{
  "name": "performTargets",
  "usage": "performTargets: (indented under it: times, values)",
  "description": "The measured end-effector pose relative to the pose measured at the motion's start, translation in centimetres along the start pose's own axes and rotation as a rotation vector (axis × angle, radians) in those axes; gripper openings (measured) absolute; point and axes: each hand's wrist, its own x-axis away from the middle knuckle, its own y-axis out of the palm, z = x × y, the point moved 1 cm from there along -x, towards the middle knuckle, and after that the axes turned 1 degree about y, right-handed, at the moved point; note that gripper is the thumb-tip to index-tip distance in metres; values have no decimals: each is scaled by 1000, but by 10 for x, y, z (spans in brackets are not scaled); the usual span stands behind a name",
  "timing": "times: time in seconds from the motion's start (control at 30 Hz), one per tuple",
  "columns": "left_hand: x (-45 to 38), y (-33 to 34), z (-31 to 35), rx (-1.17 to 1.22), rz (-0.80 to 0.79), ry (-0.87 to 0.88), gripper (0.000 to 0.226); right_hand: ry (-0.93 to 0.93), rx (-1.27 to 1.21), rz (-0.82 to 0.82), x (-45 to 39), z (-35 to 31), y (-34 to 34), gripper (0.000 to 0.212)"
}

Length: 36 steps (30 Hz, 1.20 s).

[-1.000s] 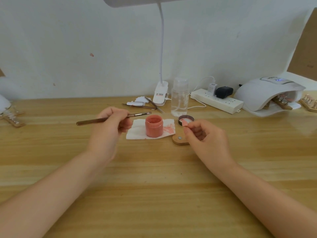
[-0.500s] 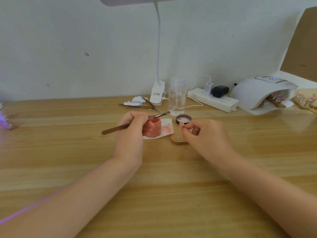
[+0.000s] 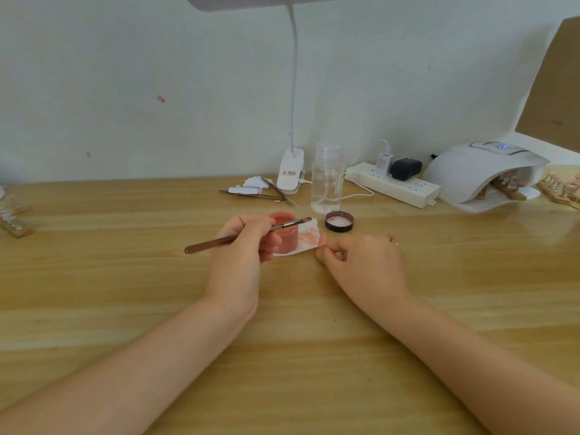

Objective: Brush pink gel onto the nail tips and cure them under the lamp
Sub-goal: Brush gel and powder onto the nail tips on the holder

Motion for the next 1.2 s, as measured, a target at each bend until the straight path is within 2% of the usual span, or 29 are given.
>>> performTargets:
  times: [0.17,0.4,0.47,0.57,0.63,0.7,0.83,0.9,0.97,1.2]
  values:
    - [0,-1,0,12,30,-23,27,6,60,-34,-3,2,2,40]
    - [3,-3,0,21,34,-18,27,-2,123,-50,3,-3,-12,45]
    - [3,-4,0,25,27,-13,28,53,33,-37,0,1,-29,41]
    - [1,-6,0,28,26,-14,28,240,80,-210,-23,35,-64,38]
    - [1,-7,0,35,25,-13,29,344,92,-298,-32,70,-79,45]
    - [1,-7,0,41,25,-13,31,384,-13,-317,-30,98,-79,54]
    - [1,-6,-1,22,22,-20,28,240,-173,-370,-23,111,-59,89]
    - [1,-6,-1,24,22,-23,28,162,-199,-364,-25,112,-49,96]
    - [0,-7,0,32,29,-25,27,104,-173,-346,-27,113,-41,92]
    - [-2,-7,2,109,56,-61,22,-9,-246,-300,-26,116,-43,54]
